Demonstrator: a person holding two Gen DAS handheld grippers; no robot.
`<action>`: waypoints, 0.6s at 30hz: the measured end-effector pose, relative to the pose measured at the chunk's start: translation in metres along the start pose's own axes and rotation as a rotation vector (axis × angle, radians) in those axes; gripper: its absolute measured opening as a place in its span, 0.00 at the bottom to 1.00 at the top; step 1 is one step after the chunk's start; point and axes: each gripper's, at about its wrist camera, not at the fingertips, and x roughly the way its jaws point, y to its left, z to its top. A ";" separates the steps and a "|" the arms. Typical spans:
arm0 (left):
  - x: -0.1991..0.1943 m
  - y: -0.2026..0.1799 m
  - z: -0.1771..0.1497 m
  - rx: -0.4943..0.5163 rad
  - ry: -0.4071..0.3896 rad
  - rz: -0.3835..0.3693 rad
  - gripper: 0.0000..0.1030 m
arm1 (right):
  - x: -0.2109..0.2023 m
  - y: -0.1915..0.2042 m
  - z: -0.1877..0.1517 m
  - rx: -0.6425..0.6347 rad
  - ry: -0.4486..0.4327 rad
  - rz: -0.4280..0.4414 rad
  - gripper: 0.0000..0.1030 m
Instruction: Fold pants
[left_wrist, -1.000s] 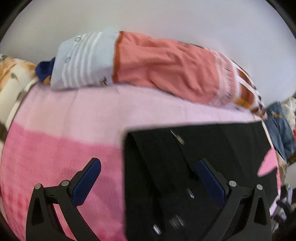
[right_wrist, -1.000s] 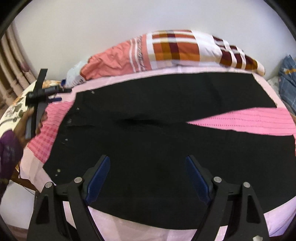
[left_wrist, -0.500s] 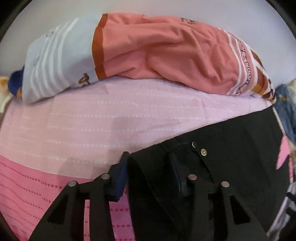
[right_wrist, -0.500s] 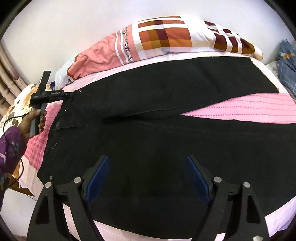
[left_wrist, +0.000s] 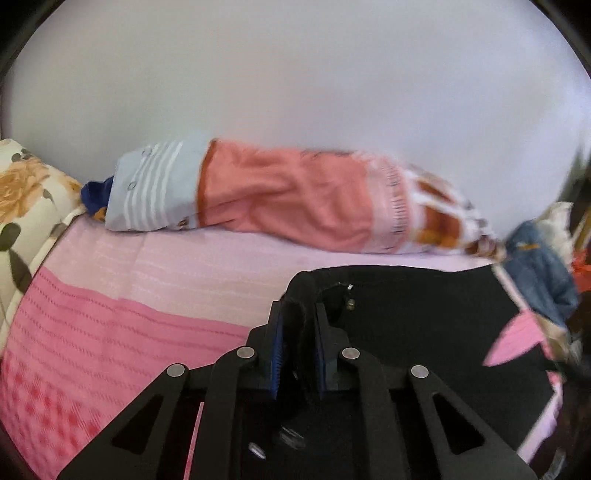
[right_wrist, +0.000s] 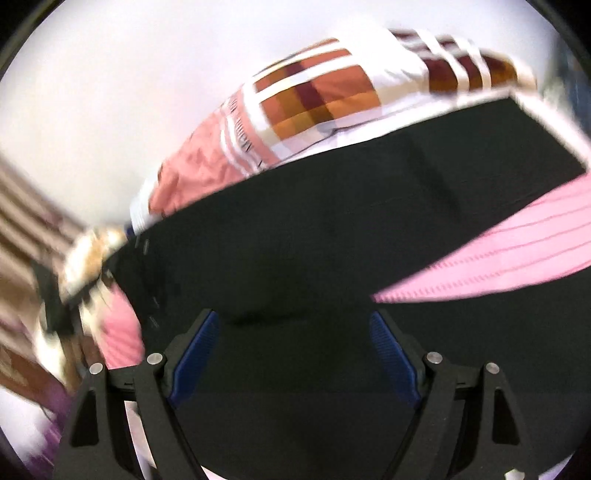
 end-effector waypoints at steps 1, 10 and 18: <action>-0.015 -0.013 -0.009 0.010 -0.016 -0.016 0.14 | 0.004 -0.007 0.019 0.055 0.009 0.057 0.79; -0.091 -0.062 -0.092 -0.034 -0.003 -0.085 0.14 | 0.061 -0.050 0.110 0.306 0.124 0.131 0.79; -0.096 -0.058 -0.108 -0.107 0.017 -0.093 0.14 | 0.109 -0.097 0.118 0.446 0.210 0.084 0.25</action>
